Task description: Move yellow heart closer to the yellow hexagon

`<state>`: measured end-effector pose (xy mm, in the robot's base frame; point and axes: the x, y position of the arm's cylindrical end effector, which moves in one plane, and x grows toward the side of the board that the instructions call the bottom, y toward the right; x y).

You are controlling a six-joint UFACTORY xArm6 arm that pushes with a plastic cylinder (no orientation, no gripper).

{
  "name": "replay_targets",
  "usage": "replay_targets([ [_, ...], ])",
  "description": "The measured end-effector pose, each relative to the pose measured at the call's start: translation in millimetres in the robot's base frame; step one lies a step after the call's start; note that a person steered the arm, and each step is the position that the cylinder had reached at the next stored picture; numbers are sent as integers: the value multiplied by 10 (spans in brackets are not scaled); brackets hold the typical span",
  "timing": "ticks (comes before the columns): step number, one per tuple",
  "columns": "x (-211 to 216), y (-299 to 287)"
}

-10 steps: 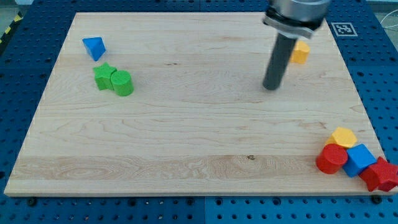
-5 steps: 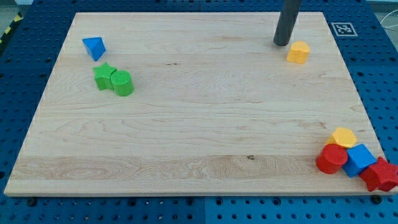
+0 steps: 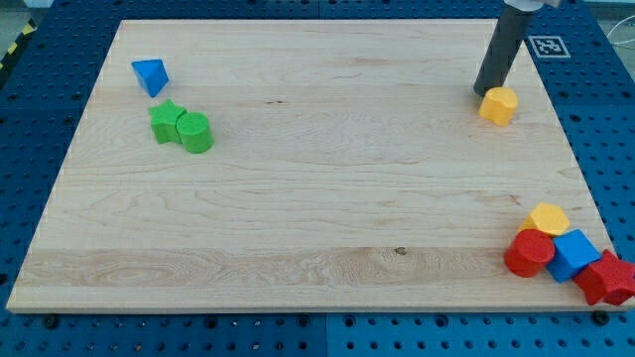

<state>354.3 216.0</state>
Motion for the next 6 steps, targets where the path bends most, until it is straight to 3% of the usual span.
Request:
replay_targets([
  [2, 458, 281],
  [4, 596, 430],
  [6, 641, 154],
])
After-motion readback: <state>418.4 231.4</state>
